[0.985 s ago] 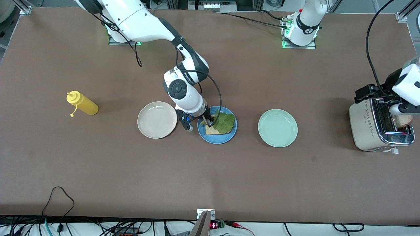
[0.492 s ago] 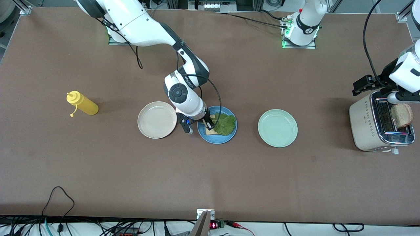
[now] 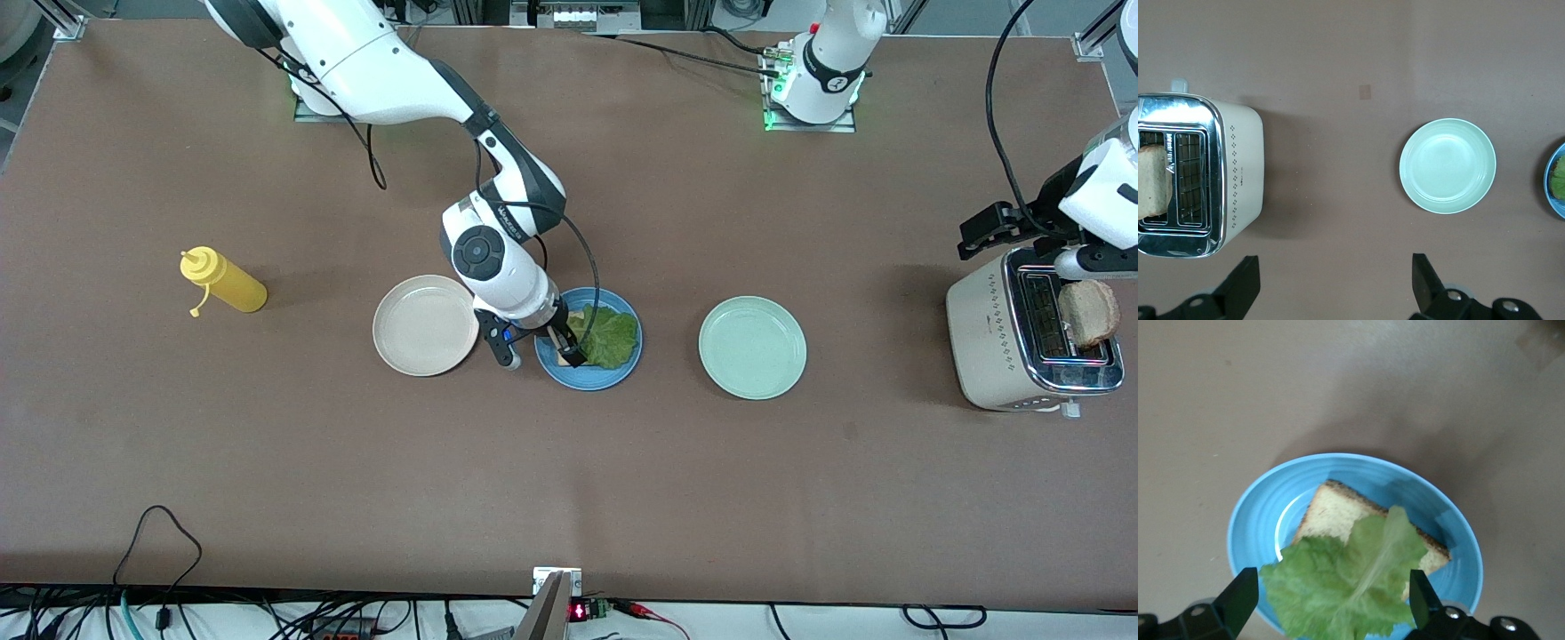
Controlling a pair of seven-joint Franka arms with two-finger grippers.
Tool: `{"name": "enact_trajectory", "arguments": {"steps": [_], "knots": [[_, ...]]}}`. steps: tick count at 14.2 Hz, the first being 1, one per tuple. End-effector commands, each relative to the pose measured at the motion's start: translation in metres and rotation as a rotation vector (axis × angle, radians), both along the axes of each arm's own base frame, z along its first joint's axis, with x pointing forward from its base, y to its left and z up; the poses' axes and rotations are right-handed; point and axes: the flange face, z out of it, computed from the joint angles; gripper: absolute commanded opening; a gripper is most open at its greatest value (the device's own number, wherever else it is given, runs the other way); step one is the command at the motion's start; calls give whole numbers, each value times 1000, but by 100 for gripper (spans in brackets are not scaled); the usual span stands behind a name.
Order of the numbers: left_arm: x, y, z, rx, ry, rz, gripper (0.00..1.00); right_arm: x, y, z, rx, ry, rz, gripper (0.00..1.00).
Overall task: Make sandwich in blue plate with both arms
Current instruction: 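Withdraw the right gripper and reach toward the yellow bottle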
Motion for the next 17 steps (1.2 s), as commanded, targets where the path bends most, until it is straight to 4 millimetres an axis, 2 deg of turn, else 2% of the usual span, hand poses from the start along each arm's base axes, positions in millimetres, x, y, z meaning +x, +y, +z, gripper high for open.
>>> {"name": "enact_trajectory", "arguments": {"steps": [1, 4, 6, 8, 10, 13, 15, 17], "knots": [[-3, 2, 10, -8, -13, 15, 100, 7, -19, 41, -24, 10, 95, 100], [-2, 1, 8, -6, -10, 13, 100, 21, -59, 80, -49, 30, 230, 100], [-1, -1, 4, -2, -2, 8, 100, 24, -87, 108, -63, 55, 336, 100], [-1, -1, 5, -4, -5, 10, 100, 28, -117, 127, -71, 84, 442, 100], [0, -1, 7, -2, -10, 9, 100, 26, -146, 147, -101, 85, 566, 100], [0, -1, 8, -2, -11, 0, 100, 14, -184, 193, -161, 94, 721, 100], [0, 0, 8, -1, -11, 0, 100, 15, -230, 221, -139, 92, 822, 100], [1, 0, 6, -1, -8, 0, 100, 4, -274, 242, -116, 58, 944, 100]]}}
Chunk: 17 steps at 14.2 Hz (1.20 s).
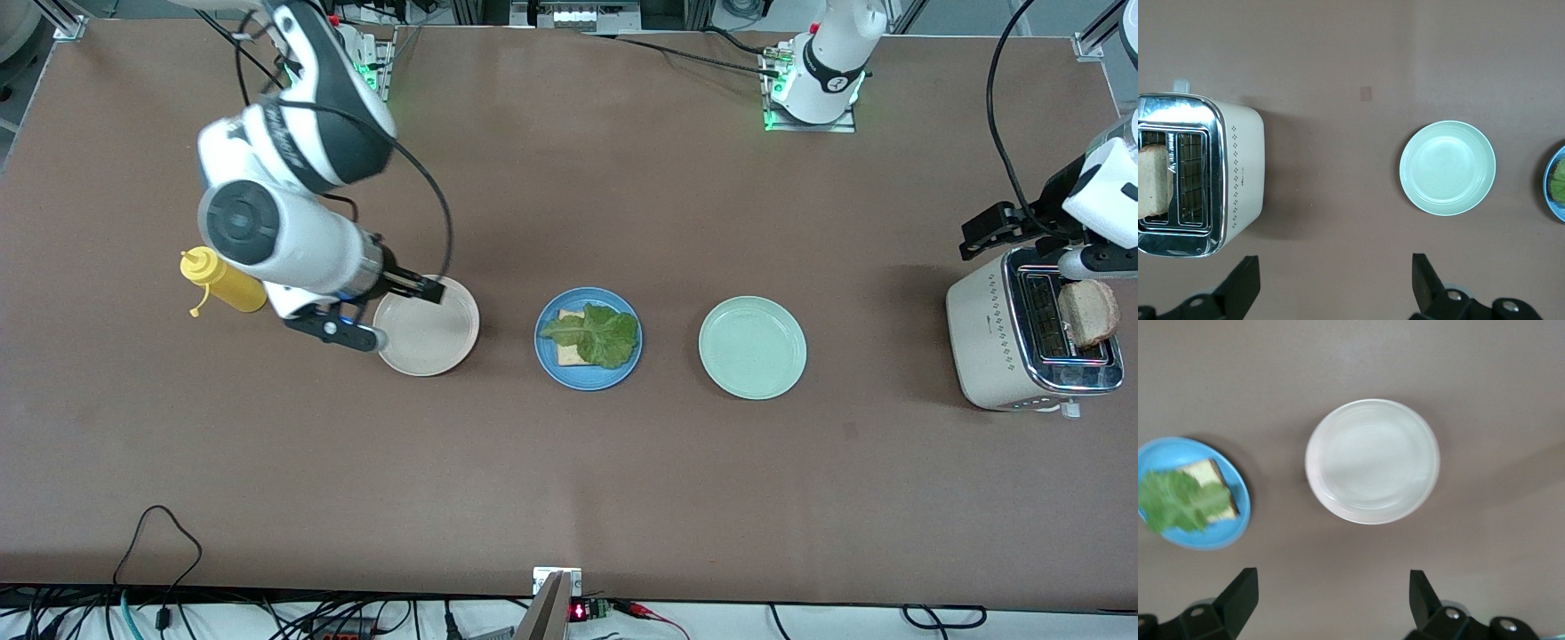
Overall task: Make sandwich in blue plate with both arms
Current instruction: 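Withdraw the right gripper and reach toward the yellow bottle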
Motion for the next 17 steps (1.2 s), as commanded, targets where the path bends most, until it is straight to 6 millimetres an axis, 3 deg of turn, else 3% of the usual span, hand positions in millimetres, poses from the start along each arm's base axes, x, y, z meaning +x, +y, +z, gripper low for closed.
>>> {"name": "enact_trajectory", "arguments": {"steps": [1, 5, 10, 15, 17], "knots": [[1, 0, 5, -1, -5, -9, 100, -27, -64, 30, 46, -20, 161, 100], [1, 0, 4, -1, -2, -9, 100, -67, -147, 53, 113, -65, 406, 100], [1, 0, 4, -1, -2, -9, 100, -82, -276, 51, 222, -140, 763, 100], [1, 2, 6, -1, -8, -4, 100, -97, -394, 13, 335, -259, 1057, 100], [0, -1, 8, -2, -10, 0, 100, -104, -442, -17, 429, -347, 1141, 100]]}}
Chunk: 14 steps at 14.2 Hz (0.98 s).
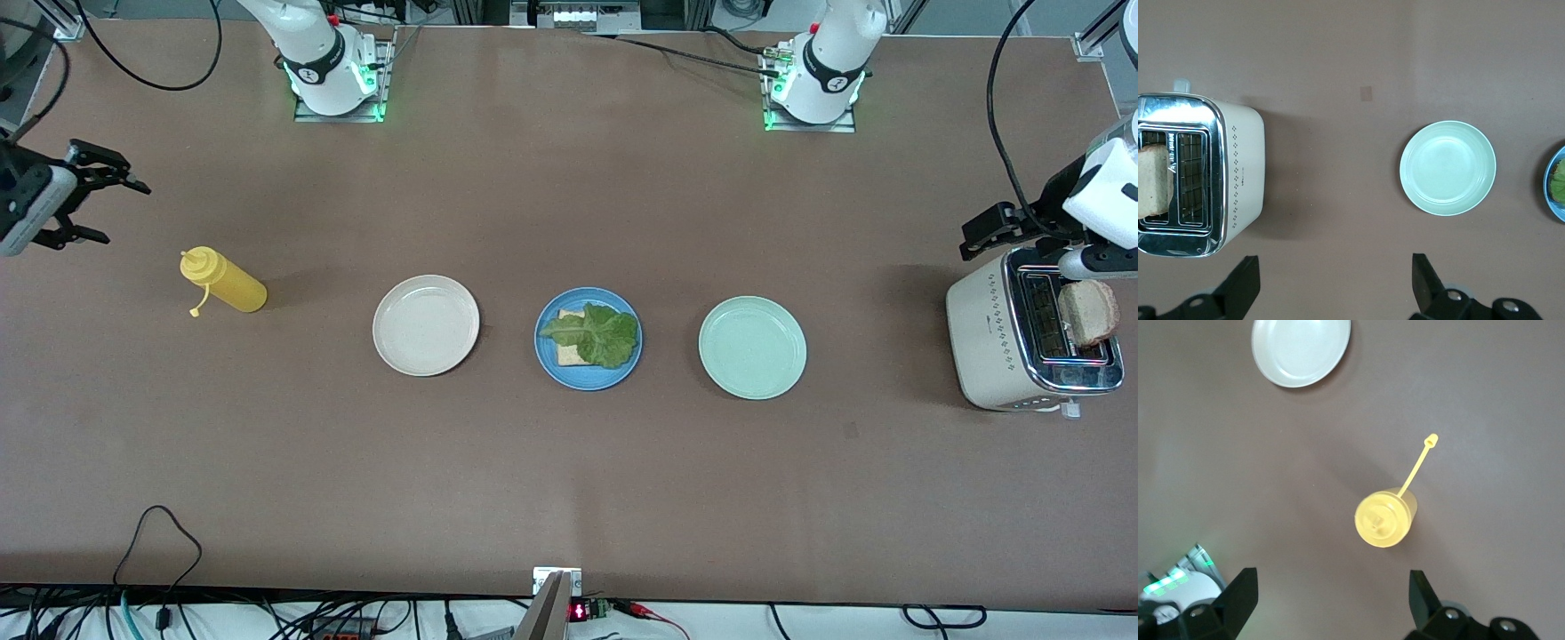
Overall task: Make sandwich in blue plate with both arms
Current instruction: 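Withdraw the right gripper and reach toward the yellow bottle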
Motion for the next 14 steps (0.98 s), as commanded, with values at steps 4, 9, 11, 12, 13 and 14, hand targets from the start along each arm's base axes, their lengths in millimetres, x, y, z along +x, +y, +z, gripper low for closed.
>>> {"name": "enact_trajectory", "arguments": {"steps": [4, 9, 11, 12, 13, 14], "knots": [[-6, -4, 8, -3, 19, -12, 100, -17, -97, -101, 306, -173, 247, 100], [-6, -5, 9, -5, 15, -11, 100, -21, -118, -165, 434, -288, 359, 100], [-5, -5, 9, -9, 10, -7, 100, -22, -126, -191, 479, -336, 367, 100], [-4, -5, 8, -11, 12, -6, 100, -24, -127, -206, 517, -356, 381, 100], [-3, -6, 6, -14, 13, -7, 100, -22, -127, -218, 559, -378, 391, 100], [-3, -6, 7, -14, 10, -5, 100, -22, -133, -233, 600, -400, 391, 100]]}}
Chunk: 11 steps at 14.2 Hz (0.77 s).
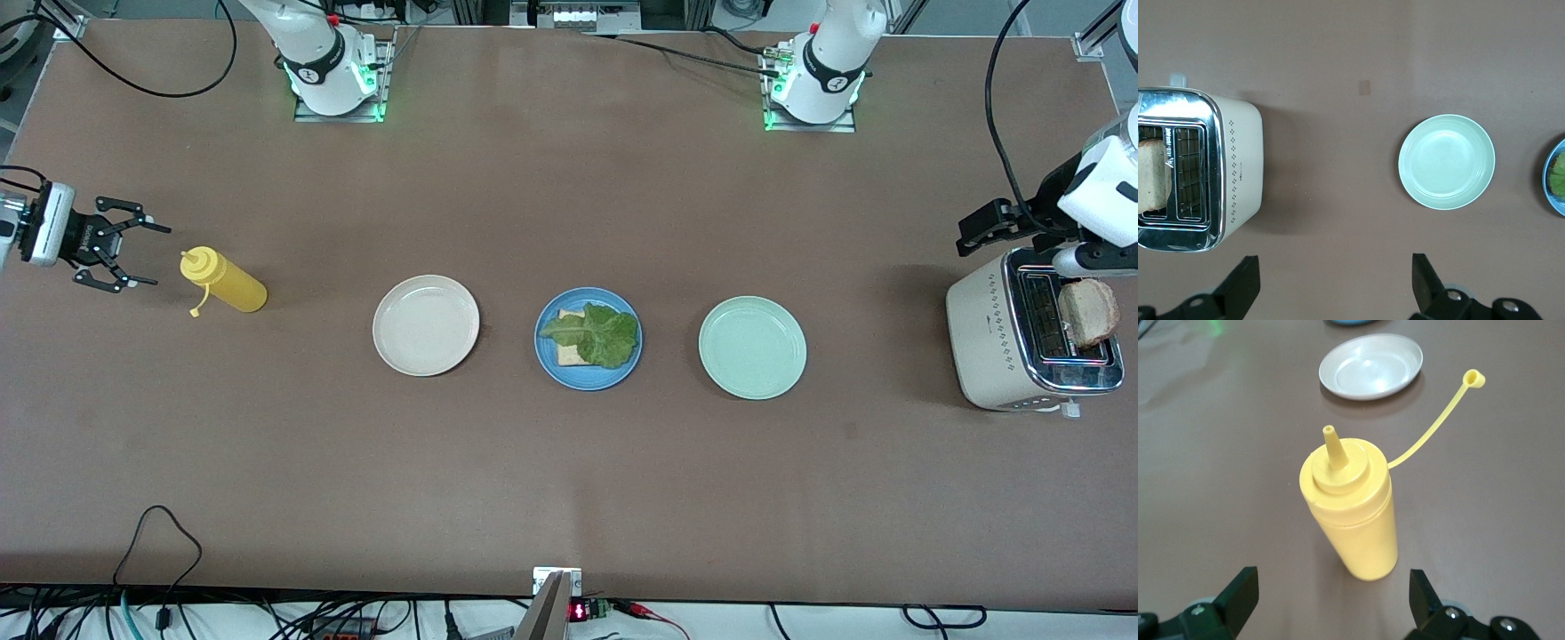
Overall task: Make sandwich in blue plate with both arms
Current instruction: 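Grasp the yellow squeeze bottle with the right gripper and lift it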
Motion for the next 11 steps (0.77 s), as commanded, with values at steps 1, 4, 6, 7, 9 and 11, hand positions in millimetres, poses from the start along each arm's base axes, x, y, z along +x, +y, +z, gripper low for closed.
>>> {"name": "enact_trajectory", "arguments": {"steps": [1, 4, 6, 7, 9, 11], "knots": [[-1, -1, 7, -13, -6, 2, 100, 8, -17, -41, 126, -48, 22, 100], [2, -1, 4, -13, -12, 2, 100, 18, -20, -73, 198, -82, 36, 100], [2, -1, 4, -13, -14, 0, 100, 17, -17, -84, 235, -77, 29, 100], [2, 1, 4, -13, -14, -3, 100, 18, -15, -89, 247, -80, 27, 100], [2, 0, 5, -13, -17, 0, 100, 16, -9, -99, 277, -72, 39, 100], [2, 0, 6, -13, -20, 3, 100, 15, -2, -105, 303, -75, 56, 100]]}}
